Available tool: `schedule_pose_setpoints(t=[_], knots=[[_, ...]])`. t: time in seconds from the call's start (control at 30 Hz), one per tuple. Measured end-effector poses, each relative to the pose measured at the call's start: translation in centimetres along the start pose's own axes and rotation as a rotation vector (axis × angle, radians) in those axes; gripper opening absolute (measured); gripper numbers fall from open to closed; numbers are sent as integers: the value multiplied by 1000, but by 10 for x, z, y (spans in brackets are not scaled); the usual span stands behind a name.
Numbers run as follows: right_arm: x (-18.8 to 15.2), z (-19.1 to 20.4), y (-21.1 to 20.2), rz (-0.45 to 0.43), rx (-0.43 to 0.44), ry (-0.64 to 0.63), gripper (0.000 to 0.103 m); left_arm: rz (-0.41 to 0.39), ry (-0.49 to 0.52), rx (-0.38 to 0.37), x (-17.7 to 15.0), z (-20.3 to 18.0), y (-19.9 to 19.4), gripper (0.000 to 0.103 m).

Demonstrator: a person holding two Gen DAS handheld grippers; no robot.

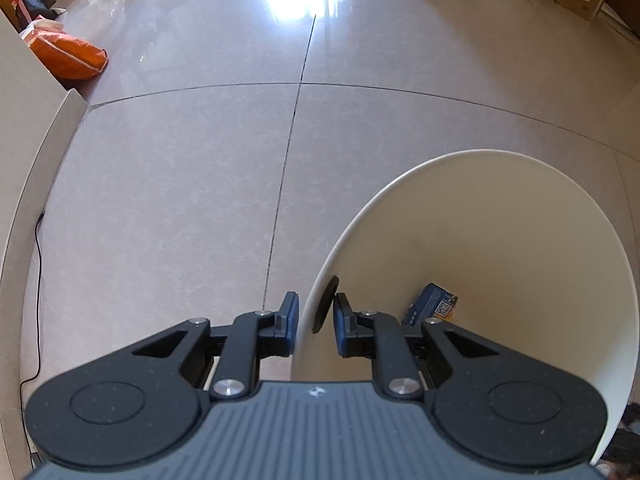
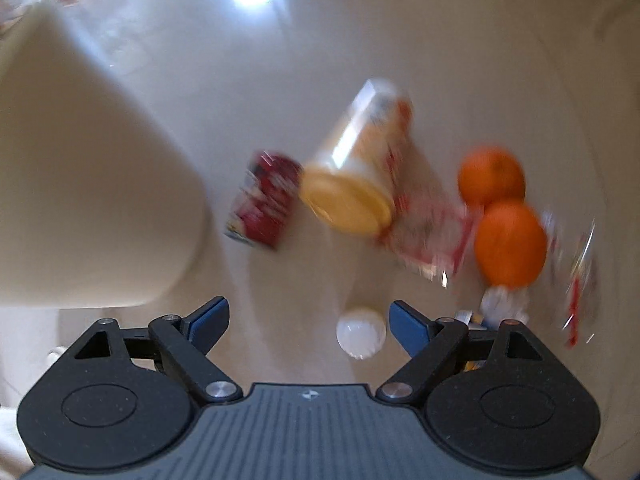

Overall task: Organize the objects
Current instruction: 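Lower the right tool onto the white ribbed cup and close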

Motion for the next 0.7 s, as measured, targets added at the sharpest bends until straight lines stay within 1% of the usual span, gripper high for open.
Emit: schedule_pose_setpoints(t=[0.1, 0.17, 0.23, 0.27, 0.33, 0.47, 0.53, 0.7], knots=[[-10, -10, 34, 41, -17, 41, 90, -5, 9, -1, -2, -1, -1, 17], [-15, -15, 53, 60, -19, 52, 88, -2, 5, -4, -3, -1, -1, 17], [-18, -20, 68, 65, -33, 58, 77, 0, 4, -6, -2, 0, 0, 17], [-20, -22, 75, 75, -32, 59, 73, 1, 6, -4, -2, 0, 0, 17], [-23, -27, 85, 100, -45, 70, 60, 1, 11, 0, -2, 0, 1, 17], [-27, -31, 90, 113, -39, 95, 50, 2, 13, 4, -1, -2, 2, 17], [-28, -32, 90, 123, -47, 94, 42, 3, 12, 6, -1, -3, 2, 17], [-26, -29, 86, 138, -39, 109, 41, 8, 3, 6, -1, -3, 3, 17]])
Point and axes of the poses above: each gripper's, at about its wrist camera, not at the fingertips, and y roughly the way its jaws point, z to its left, x to its top, the point moved 7 cm from there along y, roughly the way its jaws point, and after that the axes turned 2 degrees about -y, right-handed, at the moved point
